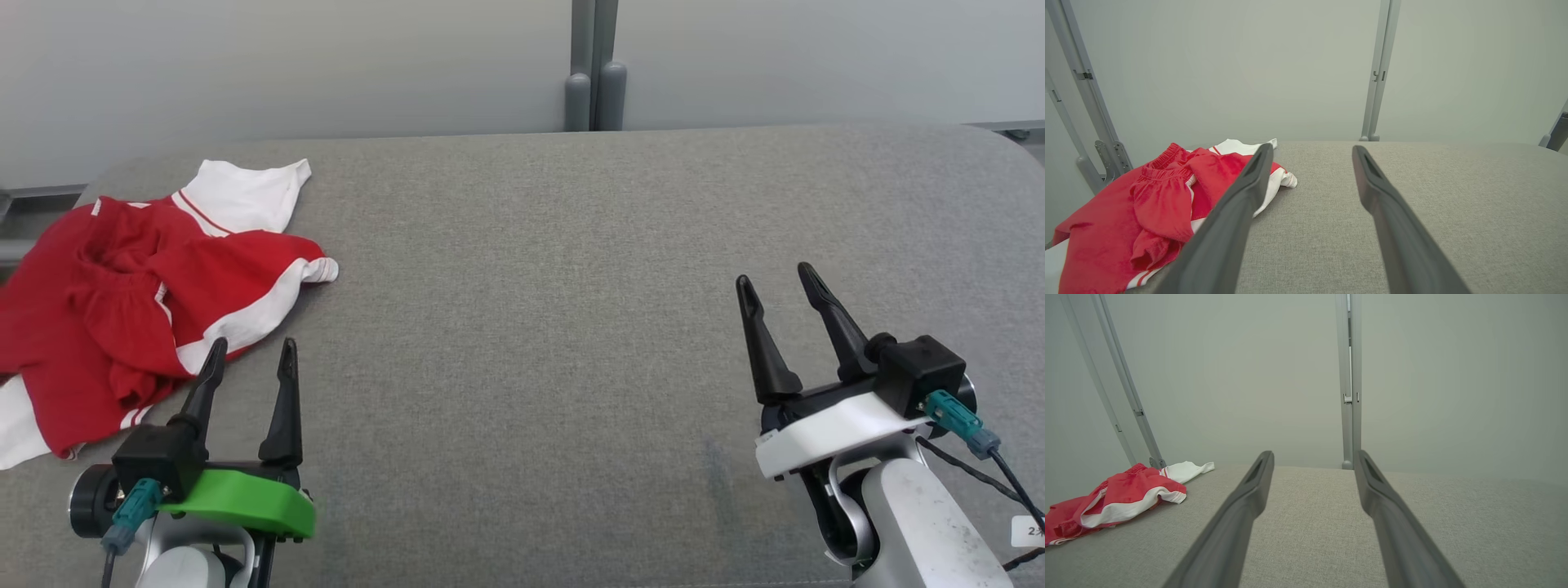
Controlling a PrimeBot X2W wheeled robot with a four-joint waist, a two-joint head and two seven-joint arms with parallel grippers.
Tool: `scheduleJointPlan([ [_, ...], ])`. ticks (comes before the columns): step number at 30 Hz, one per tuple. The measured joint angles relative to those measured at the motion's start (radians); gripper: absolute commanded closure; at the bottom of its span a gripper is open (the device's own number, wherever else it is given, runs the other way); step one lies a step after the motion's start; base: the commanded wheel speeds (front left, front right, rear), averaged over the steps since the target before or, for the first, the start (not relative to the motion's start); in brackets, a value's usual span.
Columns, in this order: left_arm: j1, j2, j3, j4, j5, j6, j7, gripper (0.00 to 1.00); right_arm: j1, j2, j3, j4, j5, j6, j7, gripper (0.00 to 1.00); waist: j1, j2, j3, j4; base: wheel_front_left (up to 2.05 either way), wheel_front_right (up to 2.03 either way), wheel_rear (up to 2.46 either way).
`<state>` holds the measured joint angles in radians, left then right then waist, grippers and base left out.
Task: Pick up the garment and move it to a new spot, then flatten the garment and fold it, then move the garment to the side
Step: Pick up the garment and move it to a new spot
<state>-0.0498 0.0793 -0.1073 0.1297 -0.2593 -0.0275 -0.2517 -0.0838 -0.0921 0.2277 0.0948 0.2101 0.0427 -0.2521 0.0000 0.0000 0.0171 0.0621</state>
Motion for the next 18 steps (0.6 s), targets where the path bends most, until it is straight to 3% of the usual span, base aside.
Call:
scheduleJointPlan([
  [18,-0.013,-0.012,0.016,0.033,-0.002,0.0,0.0,0.0,0.007,0.008,-0.003,0.004,0.0,0.021,0.0,0.0,0.0,0.0001,-0.01,0.177,0.0,0.0,0.0],
])
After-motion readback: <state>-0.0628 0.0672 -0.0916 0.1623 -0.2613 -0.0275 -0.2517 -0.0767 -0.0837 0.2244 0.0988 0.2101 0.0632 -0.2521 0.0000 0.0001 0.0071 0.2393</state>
